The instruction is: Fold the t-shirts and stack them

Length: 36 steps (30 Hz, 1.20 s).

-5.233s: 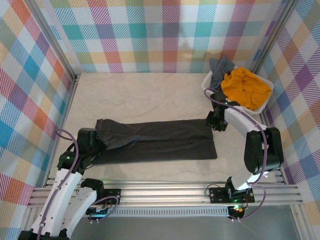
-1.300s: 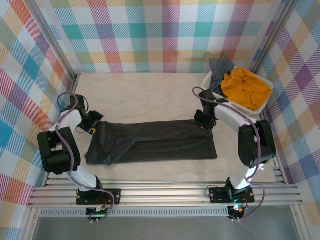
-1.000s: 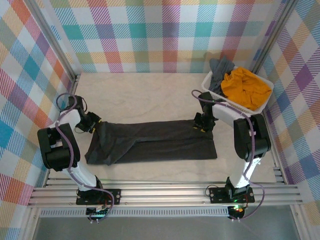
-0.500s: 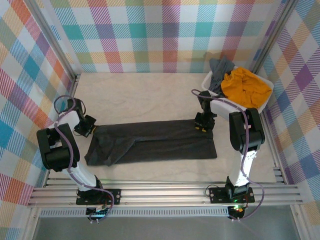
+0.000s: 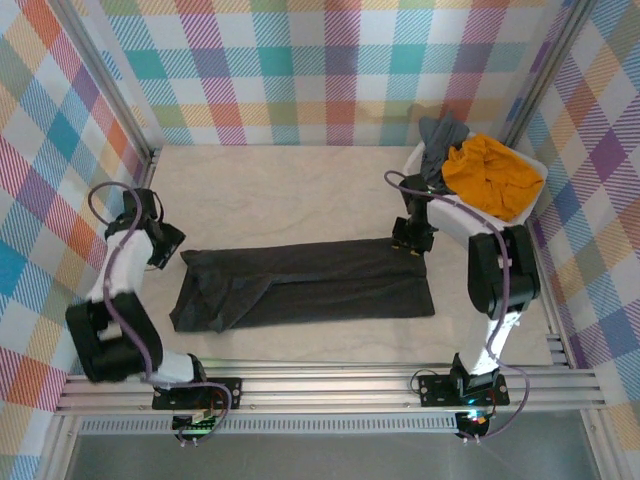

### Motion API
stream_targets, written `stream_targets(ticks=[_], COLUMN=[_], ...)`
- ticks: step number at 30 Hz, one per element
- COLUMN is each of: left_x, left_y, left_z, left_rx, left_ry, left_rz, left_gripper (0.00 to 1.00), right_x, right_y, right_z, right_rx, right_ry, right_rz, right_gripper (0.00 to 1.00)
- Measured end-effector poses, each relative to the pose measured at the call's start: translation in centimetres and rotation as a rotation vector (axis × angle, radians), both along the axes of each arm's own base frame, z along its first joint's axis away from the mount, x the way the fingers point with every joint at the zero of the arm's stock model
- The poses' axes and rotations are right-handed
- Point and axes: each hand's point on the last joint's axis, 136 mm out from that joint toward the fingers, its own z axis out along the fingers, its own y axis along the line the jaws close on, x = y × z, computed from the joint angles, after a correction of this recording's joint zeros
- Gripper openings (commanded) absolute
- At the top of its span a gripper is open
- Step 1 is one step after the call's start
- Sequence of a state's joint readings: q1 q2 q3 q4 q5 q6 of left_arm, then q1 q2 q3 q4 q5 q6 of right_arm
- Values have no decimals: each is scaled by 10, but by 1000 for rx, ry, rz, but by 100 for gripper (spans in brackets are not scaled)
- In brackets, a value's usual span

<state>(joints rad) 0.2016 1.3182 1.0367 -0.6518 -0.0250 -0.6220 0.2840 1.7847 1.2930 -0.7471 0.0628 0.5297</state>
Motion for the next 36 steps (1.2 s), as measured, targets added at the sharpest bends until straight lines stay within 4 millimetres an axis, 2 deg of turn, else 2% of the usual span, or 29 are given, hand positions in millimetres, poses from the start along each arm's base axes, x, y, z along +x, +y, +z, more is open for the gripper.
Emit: stream_targets(ticks=[1, 3, 5, 7, 10, 11, 13, 17, 20, 24, 27, 32, 36], left_x=[-2, -8, -17, -31, -54, -59, -66, -62, -60, -53, -48, -43, -45], left_y=[-22, -64, -101, -117, -118, -119, -123, -131, -131, -130, -128, -129, -131], left_z=[15, 20, 7, -24, -69, -78, -91, -105, -110, -102, -97, -109, -115], left_rx=[3, -19, -49, -69, -84, -92, -104, -102, -96, -77, -65, -63, -75], left_ry=[-53, -81, -50, 40, 183, 212, 259, 274, 272, 222, 191, 209, 213], left_rz=[-71, -205, -325, -382, -388, -391, -404, -431, -431, -427, -424, -434, -434], left_gripper=[45, 44, 43, 44, 44, 44, 44, 43, 44, 46, 43, 32, 10], right_x=[1, 1, -2, -9, -19, -23, -28, -32, -33, -33, -34, -35, -34], right_y=[3, 12, 26, 42, 59, 64, 70, 71, 72, 73, 74, 75, 74], right_z=[14, 39, 62, 78, 87, 87, 86, 87, 91, 93, 93, 93, 93], right_rx=[11, 49, 95, 143, 195, 206, 221, 232, 242, 252, 257, 258, 258], right_ry=[-41, -110, -170, -208, -218, -215, -205, -200, -207, -208, -206, -205, -205], right_rz=[14, 46, 84, 127, 171, 181, 196, 194, 190, 191, 192, 195, 195], right_gripper=[45, 45, 46, 46, 46, 46, 47, 47, 47, 47, 47, 47, 47])
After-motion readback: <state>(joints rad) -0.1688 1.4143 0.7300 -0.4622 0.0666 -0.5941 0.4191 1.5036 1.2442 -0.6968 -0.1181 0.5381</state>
